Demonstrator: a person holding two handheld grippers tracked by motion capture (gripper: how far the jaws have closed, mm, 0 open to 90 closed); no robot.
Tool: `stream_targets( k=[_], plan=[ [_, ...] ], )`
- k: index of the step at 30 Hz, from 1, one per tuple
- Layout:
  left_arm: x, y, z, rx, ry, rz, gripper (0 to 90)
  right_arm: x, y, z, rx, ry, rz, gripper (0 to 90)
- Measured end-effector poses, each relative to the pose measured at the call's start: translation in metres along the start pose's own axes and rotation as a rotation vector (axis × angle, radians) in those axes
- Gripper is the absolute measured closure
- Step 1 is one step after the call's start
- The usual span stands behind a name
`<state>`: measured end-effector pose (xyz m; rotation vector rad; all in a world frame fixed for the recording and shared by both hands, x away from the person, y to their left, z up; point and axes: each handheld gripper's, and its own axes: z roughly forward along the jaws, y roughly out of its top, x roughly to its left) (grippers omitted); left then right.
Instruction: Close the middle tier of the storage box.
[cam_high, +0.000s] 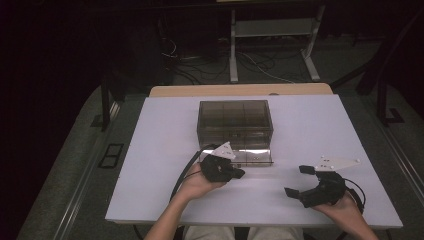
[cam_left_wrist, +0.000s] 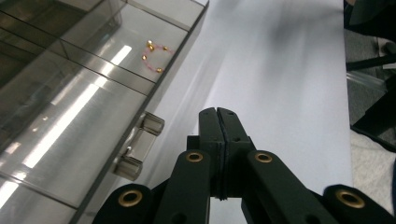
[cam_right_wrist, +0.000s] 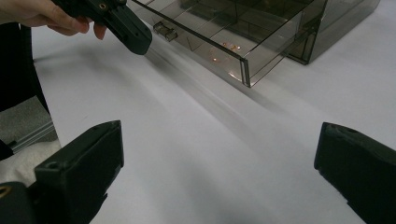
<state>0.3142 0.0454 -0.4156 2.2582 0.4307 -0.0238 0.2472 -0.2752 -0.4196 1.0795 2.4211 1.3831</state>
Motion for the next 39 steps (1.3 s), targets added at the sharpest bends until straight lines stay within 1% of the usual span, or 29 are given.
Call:
stream_targets(
  k=[1, 3, 9, 13, 27, 29, 39],
  plan=[
    [-0.001, 0.0, 0.001, 0.011, 0.004, 0.009, 88.9, 0.0, 0.0, 0.0, 0.0, 0.0, 0.001, 0.9],
    [-0.001, -0.001, 0.003, 0.019, 0.008, 0.013, 88.9, 0.0, 0.0, 0.0, 0.0, 0.0, 0.0, 0.9],
    [0.002, -0.006, 0.008, 0.051, 0.033, 0.012, 89.0, 0.0, 0.0, 0.0, 0.004, 0.002, -0.001, 0.9],
    [0.005, -0.009, 0.01, 0.055, 0.049, 0.002, 89.0, 0.0, 0.0, 0.0, 0.005, 0.003, 0.0, 0.9],
    [0.011, -0.011, 0.013, 0.067, 0.094, -0.002, 89.0, 0.0, 0.0, 0.001, 0.006, 0.004, -0.001, 0.9],
    [0.012, -0.011, 0.013, 0.061, 0.098, -0.006, 89.0, 0.0, 0.0, 0.001, 0.006, 0.004, 0.0, 0.9],
    [0.012, -0.01, 0.013, 0.057, 0.101, -0.003, 89.0, 0.0, 0.0, 0.001, 0.007, 0.003, 0.0, 0.9]
  ],
)
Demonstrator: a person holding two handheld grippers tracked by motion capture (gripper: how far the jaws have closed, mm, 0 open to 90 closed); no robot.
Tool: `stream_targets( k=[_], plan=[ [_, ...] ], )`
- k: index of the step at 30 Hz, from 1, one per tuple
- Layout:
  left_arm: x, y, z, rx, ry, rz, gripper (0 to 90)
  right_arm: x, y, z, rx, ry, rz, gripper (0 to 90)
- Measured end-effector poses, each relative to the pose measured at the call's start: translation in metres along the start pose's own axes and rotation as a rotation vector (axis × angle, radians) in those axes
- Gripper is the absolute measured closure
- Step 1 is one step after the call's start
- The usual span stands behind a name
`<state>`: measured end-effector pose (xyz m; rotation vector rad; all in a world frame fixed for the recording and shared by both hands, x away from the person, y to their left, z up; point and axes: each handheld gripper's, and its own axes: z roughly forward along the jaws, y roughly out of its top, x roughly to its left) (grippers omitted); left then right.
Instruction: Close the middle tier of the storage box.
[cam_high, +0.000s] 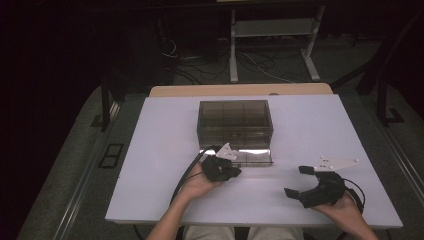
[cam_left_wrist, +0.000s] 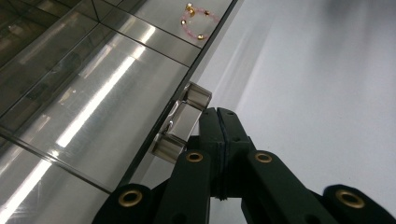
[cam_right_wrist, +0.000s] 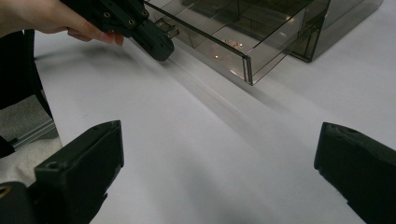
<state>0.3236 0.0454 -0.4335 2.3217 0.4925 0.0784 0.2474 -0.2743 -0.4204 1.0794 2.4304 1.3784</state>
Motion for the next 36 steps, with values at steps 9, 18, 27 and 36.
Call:
stream_targets(
  k=[9, 18, 27, 36],
  plan=[
    [0.0002, 0.0003, 0.0008, -0.017, 0.003, -0.009, 89.0, -0.0001, 0.0001, 0.0001, 0.0, 0.0, 0.0, 0.9],
    [0.0019, 0.0008, -0.0009, -0.033, 0.017, -0.021, 89.0, 0.0, 0.0, 0.0005, 0.004, 0.0, -0.003, 0.9],
    [0.0042, 0.0008, -0.0023, -0.043, 0.023, -0.03, 89.0, -0.0002, 0.0, 0.0004, 0.004, 0.0, -0.003, 0.9],
    [0.0088, 0.0006, -0.0031, -0.056, 0.014, -0.048, 89.0, -0.0003, 0.0, 0.0004, 0.004, 0.001, -0.002, 0.9]
  ],
)
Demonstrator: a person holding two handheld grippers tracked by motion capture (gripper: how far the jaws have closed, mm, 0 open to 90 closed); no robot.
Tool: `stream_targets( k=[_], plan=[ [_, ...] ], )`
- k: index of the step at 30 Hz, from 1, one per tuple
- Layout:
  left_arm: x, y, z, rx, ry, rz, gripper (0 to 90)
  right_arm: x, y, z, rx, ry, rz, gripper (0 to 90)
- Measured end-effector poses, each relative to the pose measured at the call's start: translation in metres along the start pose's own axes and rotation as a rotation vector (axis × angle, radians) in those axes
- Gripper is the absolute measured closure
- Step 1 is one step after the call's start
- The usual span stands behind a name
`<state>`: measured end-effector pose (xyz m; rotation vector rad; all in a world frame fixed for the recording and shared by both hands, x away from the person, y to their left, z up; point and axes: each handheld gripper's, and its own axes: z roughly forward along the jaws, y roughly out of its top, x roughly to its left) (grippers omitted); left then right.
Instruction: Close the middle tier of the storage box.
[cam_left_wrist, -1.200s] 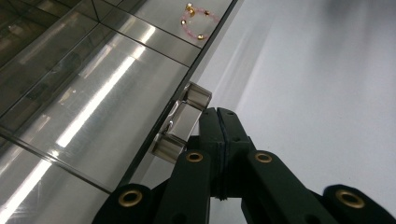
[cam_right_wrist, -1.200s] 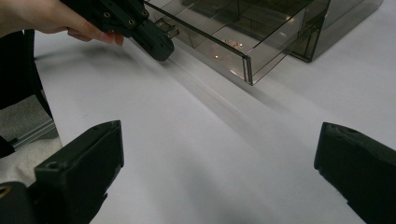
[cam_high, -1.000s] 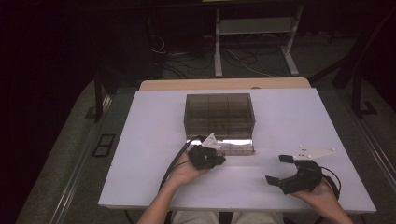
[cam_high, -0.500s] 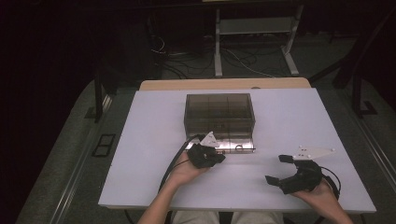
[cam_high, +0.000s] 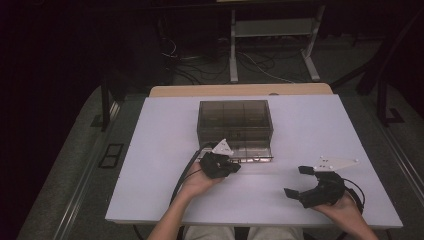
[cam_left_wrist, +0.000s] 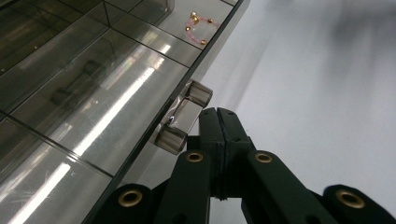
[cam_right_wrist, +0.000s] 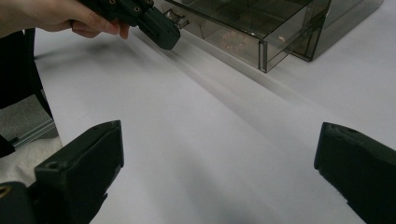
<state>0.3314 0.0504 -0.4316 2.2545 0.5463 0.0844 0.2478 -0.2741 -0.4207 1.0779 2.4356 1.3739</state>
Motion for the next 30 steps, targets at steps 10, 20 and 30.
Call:
stream_targets(
  k=[10, 20, 30],
  plan=[
    [0.005, 0.001, -0.001, -0.035, 0.013, -0.033, 89.0, 0.0, 0.0, 0.0, -0.002, 0.001, 0.002, 0.9],
    [0.01, 0.001, -0.001, -0.048, 0.029, -0.053, 89.0, 0.0, 0.0, 0.0, -0.002, 0.001, 0.002, 0.9],
    [0.012, 0.002, 0.0, -0.055, 0.031, -0.064, 89.1, 0.0, 0.0, -0.001, -0.003, 0.002, 0.002, 0.9]
  ],
)
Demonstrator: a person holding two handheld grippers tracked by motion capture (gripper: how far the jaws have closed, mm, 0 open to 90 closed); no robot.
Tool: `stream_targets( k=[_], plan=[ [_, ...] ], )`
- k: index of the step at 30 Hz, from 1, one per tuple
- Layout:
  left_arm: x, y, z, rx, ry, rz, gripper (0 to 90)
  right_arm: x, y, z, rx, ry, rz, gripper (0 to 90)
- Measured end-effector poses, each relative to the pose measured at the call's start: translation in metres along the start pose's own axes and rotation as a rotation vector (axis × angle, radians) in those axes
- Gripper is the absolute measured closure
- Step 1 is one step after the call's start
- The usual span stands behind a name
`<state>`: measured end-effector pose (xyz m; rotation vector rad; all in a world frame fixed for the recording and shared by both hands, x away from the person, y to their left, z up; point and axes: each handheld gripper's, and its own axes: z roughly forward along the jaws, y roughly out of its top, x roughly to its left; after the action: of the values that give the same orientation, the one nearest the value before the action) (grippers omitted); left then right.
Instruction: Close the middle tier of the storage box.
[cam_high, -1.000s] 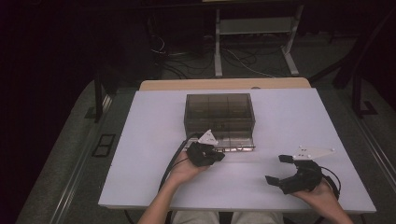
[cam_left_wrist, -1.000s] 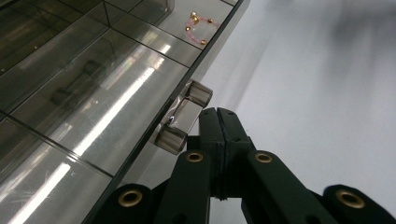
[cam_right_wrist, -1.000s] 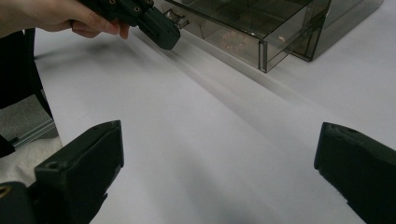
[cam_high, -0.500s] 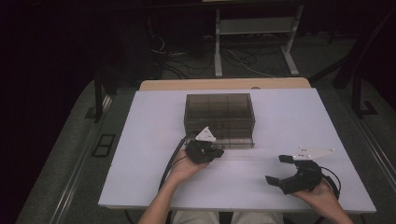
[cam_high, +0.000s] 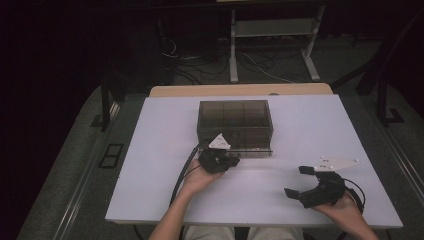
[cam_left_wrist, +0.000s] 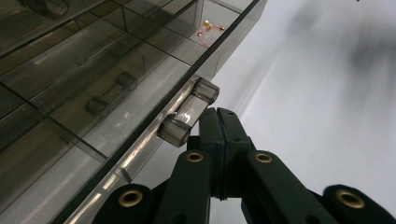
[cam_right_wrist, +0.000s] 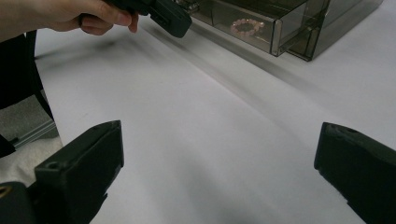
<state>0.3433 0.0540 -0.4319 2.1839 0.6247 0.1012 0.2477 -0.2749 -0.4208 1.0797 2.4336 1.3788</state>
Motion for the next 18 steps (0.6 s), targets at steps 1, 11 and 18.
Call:
stream_targets(
  k=[1, 11, 18],
  plan=[
    [0.0001, 0.0001, 0.0002, -0.003, 0.0, -0.003, 89.0, 0.0, 0.0, 0.0, 0.0, 0.0, 0.0, 0.9],
    [0.0036, 0.0012, 0.0014, -0.011, 0.007, -0.025, 89.1, 0.0001, -0.0001, 0.0006, 0.007, 0.0, 0.0, 0.9],
    [0.0058, 0.0039, 0.0021, -0.019, 0.005, -0.029, 89.1, 0.0001, -0.0003, 0.0005, 0.007, 0.0, 0.001, 0.9]
  ],
)
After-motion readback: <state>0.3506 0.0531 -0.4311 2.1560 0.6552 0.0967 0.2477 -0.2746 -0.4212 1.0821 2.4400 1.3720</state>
